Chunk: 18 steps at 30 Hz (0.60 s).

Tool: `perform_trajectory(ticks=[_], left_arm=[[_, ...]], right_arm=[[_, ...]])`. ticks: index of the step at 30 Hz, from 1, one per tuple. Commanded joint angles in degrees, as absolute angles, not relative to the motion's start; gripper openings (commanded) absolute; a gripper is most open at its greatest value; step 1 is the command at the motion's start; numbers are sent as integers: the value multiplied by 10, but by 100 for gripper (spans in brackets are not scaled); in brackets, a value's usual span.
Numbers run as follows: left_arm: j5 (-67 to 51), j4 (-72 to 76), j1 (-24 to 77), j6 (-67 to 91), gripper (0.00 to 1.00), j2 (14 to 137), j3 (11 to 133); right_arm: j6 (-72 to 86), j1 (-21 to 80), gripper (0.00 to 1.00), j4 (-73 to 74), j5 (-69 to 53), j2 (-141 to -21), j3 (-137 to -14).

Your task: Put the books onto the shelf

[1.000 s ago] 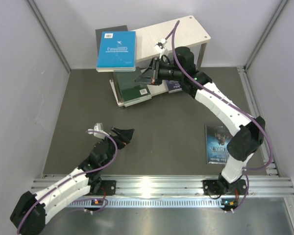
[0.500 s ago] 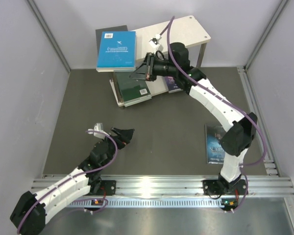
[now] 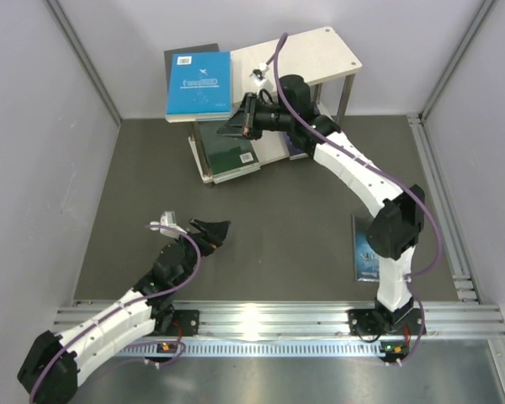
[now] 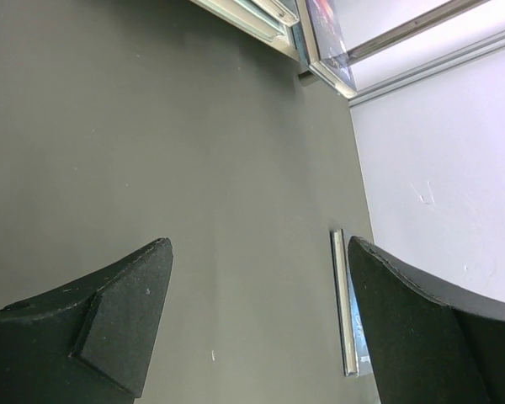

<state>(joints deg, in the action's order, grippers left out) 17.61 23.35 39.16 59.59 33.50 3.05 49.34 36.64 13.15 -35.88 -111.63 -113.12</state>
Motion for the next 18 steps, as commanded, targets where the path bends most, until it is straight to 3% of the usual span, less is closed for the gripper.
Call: perform_trajectory(ticks=[1,10,18], left_arm=[[180,268,391,585,90,332,-40],[180,270,391,584,90,329,-41],[181,269,391,584,90,325,-43]], right_arm=[[508,354,0,99,-349,-1130,-1188],[551,329,0,91,-367,-1203,-1294],[576,325,0,65,-356,-1246,-1314]])
